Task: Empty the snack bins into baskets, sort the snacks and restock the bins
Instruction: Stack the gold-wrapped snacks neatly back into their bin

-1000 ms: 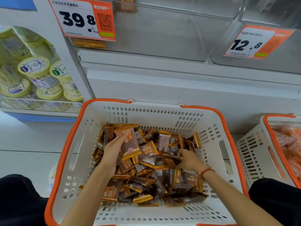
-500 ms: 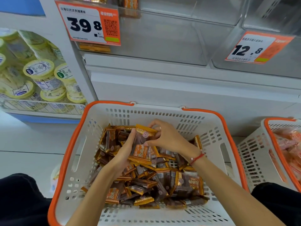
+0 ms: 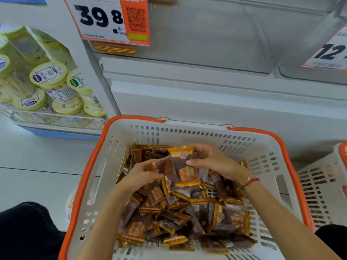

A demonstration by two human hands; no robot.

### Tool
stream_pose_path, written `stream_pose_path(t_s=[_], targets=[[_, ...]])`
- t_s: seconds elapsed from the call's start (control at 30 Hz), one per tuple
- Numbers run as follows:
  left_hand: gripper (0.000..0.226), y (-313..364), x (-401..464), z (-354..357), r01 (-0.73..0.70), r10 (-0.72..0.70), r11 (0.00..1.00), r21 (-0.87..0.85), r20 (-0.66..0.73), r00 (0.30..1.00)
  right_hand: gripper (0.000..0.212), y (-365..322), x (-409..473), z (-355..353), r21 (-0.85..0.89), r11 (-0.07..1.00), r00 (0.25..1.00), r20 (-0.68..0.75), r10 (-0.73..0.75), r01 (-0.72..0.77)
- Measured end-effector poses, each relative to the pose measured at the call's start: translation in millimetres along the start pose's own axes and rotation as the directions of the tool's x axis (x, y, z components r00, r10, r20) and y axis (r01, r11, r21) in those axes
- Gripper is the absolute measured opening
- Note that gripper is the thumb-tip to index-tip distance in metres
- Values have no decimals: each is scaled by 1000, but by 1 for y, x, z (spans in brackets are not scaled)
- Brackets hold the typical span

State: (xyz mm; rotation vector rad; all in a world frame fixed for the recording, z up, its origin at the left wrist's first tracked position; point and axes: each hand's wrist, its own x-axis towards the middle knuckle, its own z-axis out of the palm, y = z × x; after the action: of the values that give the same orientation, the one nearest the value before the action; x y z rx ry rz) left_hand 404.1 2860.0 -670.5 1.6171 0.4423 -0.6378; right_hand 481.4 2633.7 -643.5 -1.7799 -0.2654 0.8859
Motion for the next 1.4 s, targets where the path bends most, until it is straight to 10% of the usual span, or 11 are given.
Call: stream_pose_path(t_s=[0.13,0.27,0.43,0.67,0.77,0.83,1.1,1.23,1.3,1.4], targets=[[14,11,12,1,-51,64,994,99,-135,989,43,-3,7,-1,-127,991,999,19,-34,36],[59,12,12,13,-6,-30,971,-239,-146,989,40,-2,15,6,103,992,977,-206,-46,68],[60,5,6,32,-56,-40,870,-491,-183,982,33,14,21,46,41,988,940,-318,-126,146],[33,-14,-11,28,-16,-95,947,-319,-327,940,37,60,35,89,-272,962,898,-422,-126,7],[80,-15,-15,16,17,-150,943,-331,-380,913,31,105,28,96,-724,664,935,-338,-106,-187],[55,-6,-21,9,-13,-152,928,-372,-410,899,49,122,19,96,-875,441,957,-271,-104,-200],[49,22,-61,16,-121,-33,892,-436,-328,944,66,101,-19,99,-940,272,960,-247,-129,-205],[45,26,-68,22,-142,34,957,-252,-392,919,39,63,-32,78,-763,625,937,-318,-143,-164],[42,33,-69,28,-173,66,957,-232,-406,911,38,26,-42,60,-440,892,912,-399,-92,-102],[50,54,-71,40,-215,97,947,-239,-427,899,24,-41,-62,43,36,995,919,-388,-73,95]])
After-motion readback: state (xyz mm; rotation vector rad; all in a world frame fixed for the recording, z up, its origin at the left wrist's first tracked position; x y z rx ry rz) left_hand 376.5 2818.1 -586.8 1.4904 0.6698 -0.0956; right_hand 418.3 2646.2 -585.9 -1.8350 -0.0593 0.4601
